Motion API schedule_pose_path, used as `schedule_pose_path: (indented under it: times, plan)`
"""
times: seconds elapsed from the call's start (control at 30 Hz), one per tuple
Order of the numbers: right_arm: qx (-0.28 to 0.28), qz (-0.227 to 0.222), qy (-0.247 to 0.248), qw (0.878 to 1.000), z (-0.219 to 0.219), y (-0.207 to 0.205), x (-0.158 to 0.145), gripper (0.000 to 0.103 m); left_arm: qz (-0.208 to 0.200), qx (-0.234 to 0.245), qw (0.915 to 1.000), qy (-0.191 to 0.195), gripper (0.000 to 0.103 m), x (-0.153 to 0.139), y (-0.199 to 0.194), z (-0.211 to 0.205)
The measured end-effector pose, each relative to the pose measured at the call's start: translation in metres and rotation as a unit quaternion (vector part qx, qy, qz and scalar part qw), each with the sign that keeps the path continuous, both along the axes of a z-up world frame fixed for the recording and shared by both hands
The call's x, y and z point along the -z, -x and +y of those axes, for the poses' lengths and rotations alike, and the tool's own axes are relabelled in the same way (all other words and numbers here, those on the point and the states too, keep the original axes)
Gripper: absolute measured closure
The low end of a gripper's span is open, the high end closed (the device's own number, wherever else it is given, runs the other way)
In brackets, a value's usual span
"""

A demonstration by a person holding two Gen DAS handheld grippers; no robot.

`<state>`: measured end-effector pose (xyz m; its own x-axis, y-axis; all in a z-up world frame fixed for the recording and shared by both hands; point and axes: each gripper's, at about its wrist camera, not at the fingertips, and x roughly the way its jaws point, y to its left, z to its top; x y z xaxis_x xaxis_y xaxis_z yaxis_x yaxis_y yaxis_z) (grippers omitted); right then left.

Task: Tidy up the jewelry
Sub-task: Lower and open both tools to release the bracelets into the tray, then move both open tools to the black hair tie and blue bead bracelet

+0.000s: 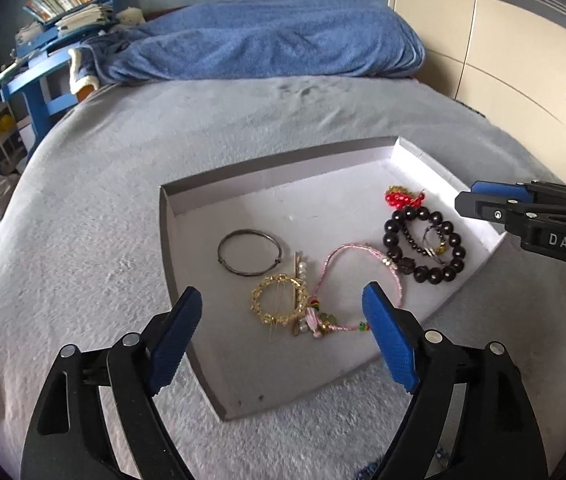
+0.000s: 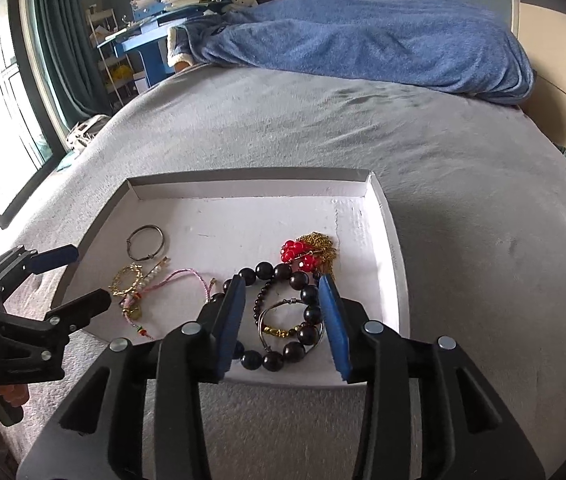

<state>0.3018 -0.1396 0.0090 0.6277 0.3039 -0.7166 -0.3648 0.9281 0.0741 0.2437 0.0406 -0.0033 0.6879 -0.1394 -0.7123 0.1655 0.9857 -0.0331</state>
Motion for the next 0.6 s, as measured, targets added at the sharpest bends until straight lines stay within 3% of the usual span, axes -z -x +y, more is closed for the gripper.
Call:
schedule_pose_path:
  times: [0.3,0.6]
  plan:
    - [0.009,-0.013,-0.019,1.0,-0.013,0.02,-0.013,0.06,-0.02,0.009,0.9997,0.006,0.02,-0.011,0.036,0.005]
    - [0.019,-0.003,-0.036,0.999,-0.027,0.046,-0.009,0.059,-0.003,0.048,0.9987,0.014,0.02,0.003,0.081,-0.003]
